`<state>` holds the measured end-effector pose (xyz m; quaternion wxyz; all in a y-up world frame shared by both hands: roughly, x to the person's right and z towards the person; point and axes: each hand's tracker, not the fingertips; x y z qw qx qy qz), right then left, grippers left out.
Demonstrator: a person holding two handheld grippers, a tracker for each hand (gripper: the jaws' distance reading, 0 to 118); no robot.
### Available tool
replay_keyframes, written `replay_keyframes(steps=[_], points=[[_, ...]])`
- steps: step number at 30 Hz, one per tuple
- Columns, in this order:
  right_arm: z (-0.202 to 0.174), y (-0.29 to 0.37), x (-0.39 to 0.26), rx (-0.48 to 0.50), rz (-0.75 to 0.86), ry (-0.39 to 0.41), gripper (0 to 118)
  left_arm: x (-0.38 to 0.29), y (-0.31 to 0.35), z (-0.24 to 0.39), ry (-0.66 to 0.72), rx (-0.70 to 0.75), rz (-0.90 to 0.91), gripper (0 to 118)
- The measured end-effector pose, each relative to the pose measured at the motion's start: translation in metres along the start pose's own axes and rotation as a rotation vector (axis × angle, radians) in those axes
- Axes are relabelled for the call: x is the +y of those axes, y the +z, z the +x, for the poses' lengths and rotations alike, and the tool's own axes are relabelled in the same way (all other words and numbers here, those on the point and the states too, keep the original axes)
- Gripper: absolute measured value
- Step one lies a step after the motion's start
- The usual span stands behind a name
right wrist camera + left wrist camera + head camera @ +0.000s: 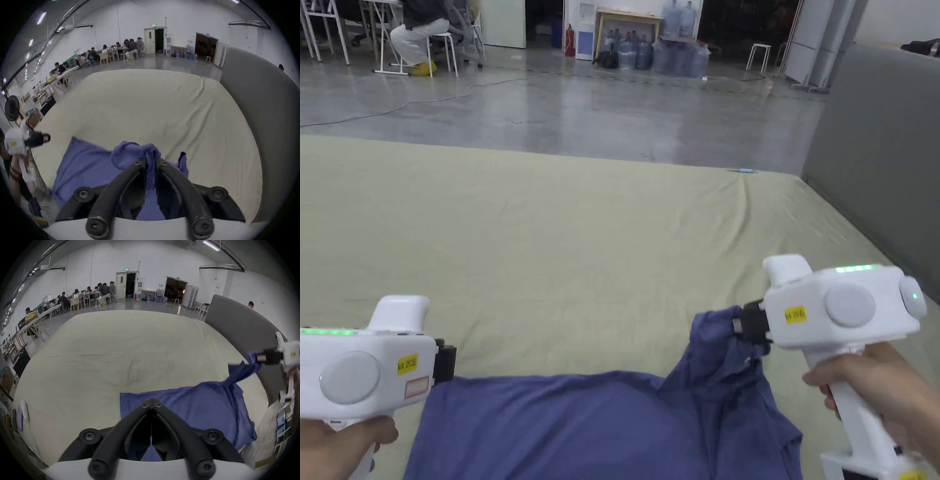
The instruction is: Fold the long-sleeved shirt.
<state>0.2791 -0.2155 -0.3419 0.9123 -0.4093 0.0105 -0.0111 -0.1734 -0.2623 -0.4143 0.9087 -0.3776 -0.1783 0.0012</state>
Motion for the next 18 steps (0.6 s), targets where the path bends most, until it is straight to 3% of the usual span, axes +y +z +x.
replay_keyframes(steps=[6, 10, 11, 13, 14, 15, 16, 18], points=[[-0.005, -0.03, -0.111, 0.003, -0.198, -0.055, 8, -0.018, 0.024, 0.009, 0.003, -0.018, 0.005, 0], [-0.002, -0.063, -0.146, -0.023, -0.286, -0.074, 12, -0.026, 0.031, 0.014, -0.005, -0.021, -0.008, 0], [-0.001, -0.066, -0.149, -0.025, -0.288, -0.071, 22, -0.027, 0.032, 0.016, -0.006, -0.021, -0.009, 0], [0.0, -0.069, -0.15, -0.04, -0.289, -0.08, 27, -0.029, 0.035, 0.017, -0.008, -0.017, -0.007, 0], [0.002, -0.064, -0.148, -0.038, -0.286, -0.088, 42, -0.029, 0.036, 0.017, -0.007, -0.017, -0.008, 0], [0.003, -0.058, -0.143, -0.04, -0.285, -0.089, 73, -0.028, 0.035, 0.016, -0.005, -0.019, -0.01, 0], [0.004, -0.051, -0.14, -0.04, -0.278, -0.088, 88, -0.028, 0.036, 0.015, -0.004, -0.021, -0.01, 0], [0.005, -0.025, -0.131, -0.056, -0.157, -0.079, 90, -0.028, 0.042, 0.016, -0.004, -0.024, -0.008, 0]])
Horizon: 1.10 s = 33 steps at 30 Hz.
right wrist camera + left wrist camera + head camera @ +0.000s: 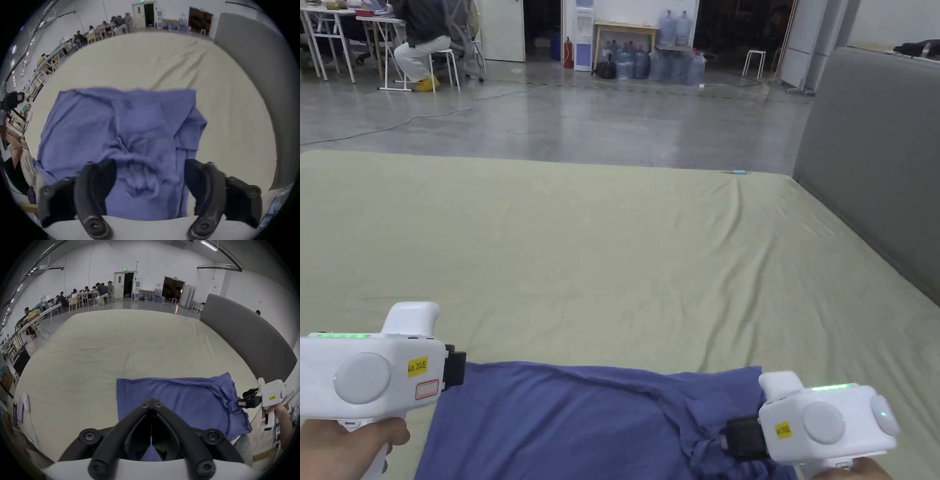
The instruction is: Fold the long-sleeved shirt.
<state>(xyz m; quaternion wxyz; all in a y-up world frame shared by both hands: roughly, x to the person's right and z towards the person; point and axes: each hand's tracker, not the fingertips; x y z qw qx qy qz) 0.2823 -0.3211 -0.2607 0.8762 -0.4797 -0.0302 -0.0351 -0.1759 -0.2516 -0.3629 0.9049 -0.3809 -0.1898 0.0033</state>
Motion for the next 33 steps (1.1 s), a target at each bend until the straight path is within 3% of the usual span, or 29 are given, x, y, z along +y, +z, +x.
replay_keyframes(steps=[3, 4, 5, 6, 17, 18, 19, 20, 21, 29, 33], points=[[-0.002, 0.038, 0.01, -0.02, 0.108, 0.028, 85, -0.002, 0.008, 0.002, -0.001, -0.008, 0.014, 0], [-0.003, 0.052, 0.014, -0.044, 0.125, 0.019, 71, -0.003, 0.009, 0.003, -0.003, -0.009, 0.016, 0], [-0.004, 0.059, 0.015, -0.049, 0.132, 0.008, 40, -0.003, 0.009, 0.003, -0.002, -0.01, 0.017, 0], [-0.004, 0.065, 0.016, -0.054, 0.156, 0.001, 0, -0.003, 0.009, 0.003, 0.0, -0.012, 0.016, 0], [0.0, 0.042, 0.045, -0.055, 0.173, -0.034, 0, 0.011, -0.013, -0.002, 0.022, -0.013, 0.012, 0], [0.0, 0.039, 0.048, -0.051, 0.171, -0.04, 0, 0.015, -0.019, -0.004, 0.031, -0.016, 0.015, 11], [0.001, 0.035, 0.052, -0.041, 0.164, -0.049, 0, 0.02, -0.028, -0.008, 0.045, -0.012, 0.014, 46], [0.002, 0.033, 0.056, -0.006, 0.15, -0.074, 0, 0.026, -0.039, -0.011, 0.059, -0.005, 0.007, 92], [0.002, 0.03, 0.06, 0.028, 0.143, -0.091, 0, 0.032, -0.051, -0.015, 0.062, 0.001, -0.007, 118], [0.002, -0.008, 0.08, 0.021, 0.102, -0.069, 0, 0.043, -0.186, -0.056, 0.117, 0.14, -0.244, 113], [0.007, -0.024, 0.087, 0.011, 0.068, -0.058, 0, 0.035, -0.222, -0.067, 0.131, 0.165, -0.281, 87]])
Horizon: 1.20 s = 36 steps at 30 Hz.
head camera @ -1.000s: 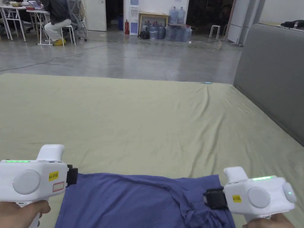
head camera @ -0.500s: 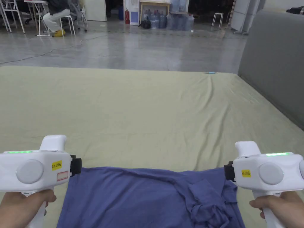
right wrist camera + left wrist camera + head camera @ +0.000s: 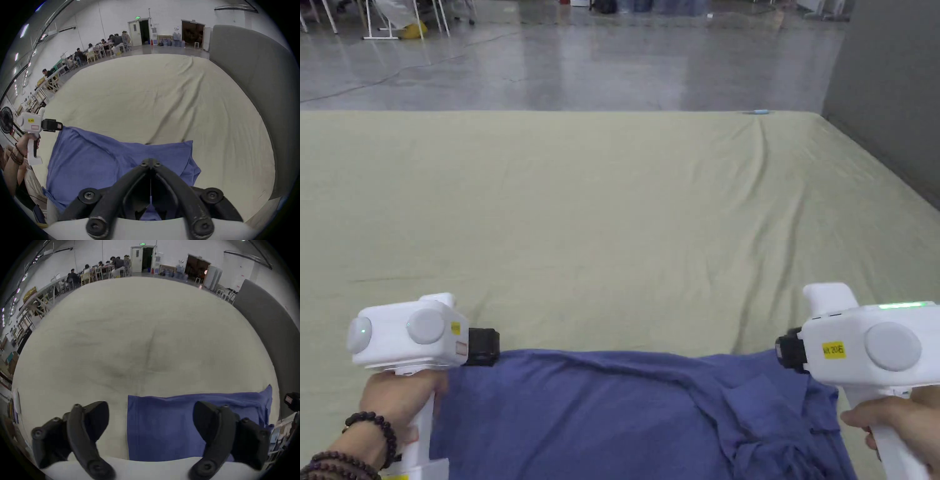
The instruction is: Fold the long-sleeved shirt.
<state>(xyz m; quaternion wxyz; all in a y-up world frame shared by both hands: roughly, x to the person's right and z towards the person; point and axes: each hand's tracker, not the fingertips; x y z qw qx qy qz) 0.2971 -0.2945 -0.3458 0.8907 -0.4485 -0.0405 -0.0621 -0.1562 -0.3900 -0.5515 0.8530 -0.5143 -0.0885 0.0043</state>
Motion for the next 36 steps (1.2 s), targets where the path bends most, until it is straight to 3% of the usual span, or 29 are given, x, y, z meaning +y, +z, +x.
replay_keyframes(steps=[1, 3, 4, 5, 6, 11, 12, 14, 15, 23, 24, 26, 28, 29, 31, 33, 36], points=[[0.001, -0.003, 0.002, -0.004, -0.004, 0.002, 0, 0.0, -0.007, 0.0, -0.012, 0.027, -0.029, 75], [0.003, -0.009, 0.007, -0.009, -0.016, 0.004, 0, -0.006, -0.02, 0.004, -0.029, 0.073, -0.051, 72], [0.005, -0.011, 0.009, -0.008, -0.018, 0.0, 0, -0.009, -0.016, 0.007, -0.043, 0.074, -0.032, 63], [0.006, -0.014, 0.011, -0.006, -0.021, -0.004, 0, -0.01, -0.011, 0.01, -0.059, 0.074, -0.016, 43], [0.008, -0.017, 0.015, -0.007, -0.024, -0.004, 0, -0.01, -0.007, 0.013, -0.081, 0.076, -0.014, 0], [0.021, -0.034, 0.037, -0.027, -0.029, -0.007, 0, -0.002, 0.019, 0.012, -0.078, 0.005, 0.046, 0], [0.027, -0.041, 0.044, -0.037, -0.044, -0.02, 13, -0.004, 0.03, 0.015, -0.089, -0.003, 0.067, 0], [0.038, -0.056, 0.056, -0.065, -0.099, -0.031, 69, -0.005, 0.041, 0.017, -0.128, 0.0, 0.082, 0], [0.039, -0.062, 0.059, -0.08, -0.132, -0.028, 90, -0.006, 0.044, 0.017, -0.135, 0.0, 0.087, 0], [0.064, -0.122, 0.059, -0.119, -0.306, -0.082, 87, -0.01, 0.053, 0.011, -0.121, -0.008, 0.078, 0], [0.063, -0.126, 0.057, -0.122, -0.323, -0.084, 79, -0.01, 0.055, 0.012, -0.118, -0.01, 0.078, 0], [0.061, -0.135, 0.052, -0.107, -0.371, -0.08, 47, -0.012, 0.057, 0.01, -0.098, -0.028, 0.086, 0], [0.056, -0.137, 0.046, -0.062, -0.373, -0.108, 28, -0.014, 0.061, 0.009, -0.082, -0.039, 0.087, 0], [0.053, -0.133, 0.047, -0.094, -0.349, -0.103, 11, -0.016, 0.063, 0.009, -0.079, -0.04, 0.084, 0], [0.05, -0.123, 0.049, -0.04, -0.308, -0.123, 10, -0.019, 0.071, 0.009, -0.086, -0.04, 0.085, 0], [0.047, -0.109, 0.049, -0.1, -0.27, -0.087, 10, -0.021, 0.083, 0.008, -0.094, -0.04, 0.095, 0], [0.044, -0.066, 0.049, -0.046, -0.197, -0.078, 10, -0.026, 0.114, 0.0, -0.07, -0.078, 0.132, 0]])
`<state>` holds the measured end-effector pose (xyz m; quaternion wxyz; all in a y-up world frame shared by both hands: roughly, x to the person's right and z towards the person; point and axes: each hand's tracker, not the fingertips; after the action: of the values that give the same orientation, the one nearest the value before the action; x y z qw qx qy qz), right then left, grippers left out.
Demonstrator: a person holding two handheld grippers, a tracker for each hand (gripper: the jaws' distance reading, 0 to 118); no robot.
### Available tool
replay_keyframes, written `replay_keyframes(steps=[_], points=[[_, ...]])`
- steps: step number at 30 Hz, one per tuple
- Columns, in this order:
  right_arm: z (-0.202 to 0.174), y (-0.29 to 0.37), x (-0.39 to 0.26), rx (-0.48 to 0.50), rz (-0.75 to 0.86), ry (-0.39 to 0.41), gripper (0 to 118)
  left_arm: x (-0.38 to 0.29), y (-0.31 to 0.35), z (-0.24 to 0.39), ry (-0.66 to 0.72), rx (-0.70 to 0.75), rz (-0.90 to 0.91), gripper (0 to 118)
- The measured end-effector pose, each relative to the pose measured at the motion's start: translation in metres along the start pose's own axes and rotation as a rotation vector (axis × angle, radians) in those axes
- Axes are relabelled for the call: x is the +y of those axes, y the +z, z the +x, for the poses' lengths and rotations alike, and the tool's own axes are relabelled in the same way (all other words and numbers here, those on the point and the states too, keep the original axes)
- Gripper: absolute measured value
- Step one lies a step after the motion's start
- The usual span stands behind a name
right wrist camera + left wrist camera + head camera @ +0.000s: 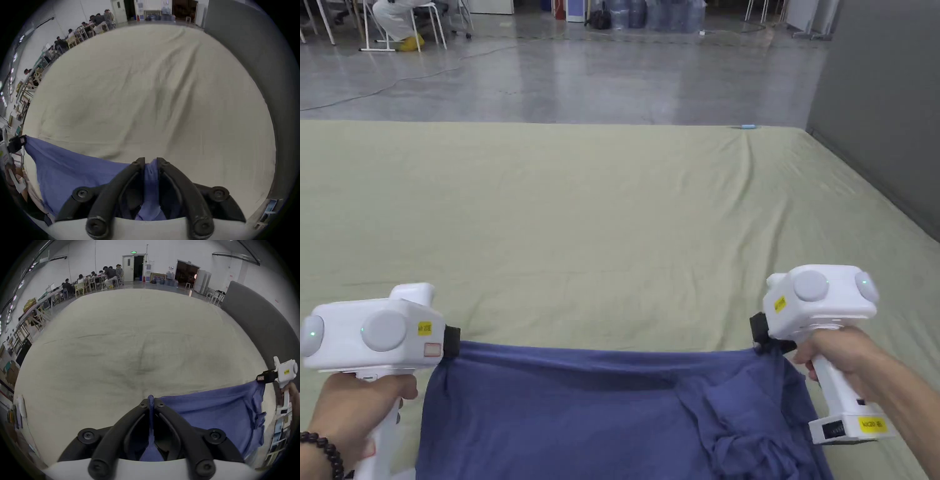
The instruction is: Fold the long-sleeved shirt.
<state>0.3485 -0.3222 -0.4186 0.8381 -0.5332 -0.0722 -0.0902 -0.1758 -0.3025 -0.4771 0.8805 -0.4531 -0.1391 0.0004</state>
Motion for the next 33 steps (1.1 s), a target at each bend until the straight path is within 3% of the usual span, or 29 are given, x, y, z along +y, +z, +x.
replay_keyframes(steps=[6, 13, 16, 21, 24, 26, 27, 28, 29, 30, 31, 33], points=[[-0.003, 0.107, -0.047, 0.067, 0.174, 0.085, 10, -0.031, 0.09, -0.005, -0.048, -0.023, 0.07, 0], [-0.006, 0.18, -0.166, 0.115, 0.237, 0.164, 10, -0.117, 0.16, -0.016, -0.049, -0.067, 0.037, 0], [-0.006, 0.172, -0.217, 0.118, 0.184, 0.175, 10, -0.163, 0.156, -0.014, -0.064, -0.063, -0.056, 0], [-0.006, 0.112, -0.269, 0.037, -0.049, 0.265, 10, -0.226, 0.114, -0.004, -0.119, -0.055, -0.242, 0], [-0.005, 0.081, -0.282, -0.025, -0.102, 0.334, 10, -0.245, 0.091, -0.008, -0.137, -0.027, -0.266, 0], [-0.005, 0.077, -0.283, -0.014, -0.082, 0.308, 11, -0.249, 0.086, -0.01, -0.133, -0.027, -0.259, 0], [-0.003, 0.08, -0.279, -0.011, -0.07, 0.284, 18, -0.248, 0.087, -0.011, -0.124, -0.032, -0.25, 0], [-0.003, 0.082, -0.274, -0.007, -0.082, 0.27, 33, -0.245, 0.092, -0.009, -0.118, -0.029, -0.247, 6], [-0.003, 0.085, -0.273, -0.008, -0.081, 0.273, 56, -0.242, 0.096, -0.01, -0.112, -0.037, -0.245, 30], [-0.003, 0.093, -0.272, -0.01, -0.065, 0.268, 83, -0.238, 0.101, -0.012, -0.099, -0.043, -0.225, 82], [-0.001, 0.103, -0.269, -0.016, -0.034, 0.258, 88, -0.231, 0.109, -0.014, -0.099, -0.039, -0.202, 112], [-0.002, 0.128, -0.258, -0.017, 0.039, 0.23, 88, -0.219, 0.126, -0.014, -0.111, -0.034, -0.173, 117]])
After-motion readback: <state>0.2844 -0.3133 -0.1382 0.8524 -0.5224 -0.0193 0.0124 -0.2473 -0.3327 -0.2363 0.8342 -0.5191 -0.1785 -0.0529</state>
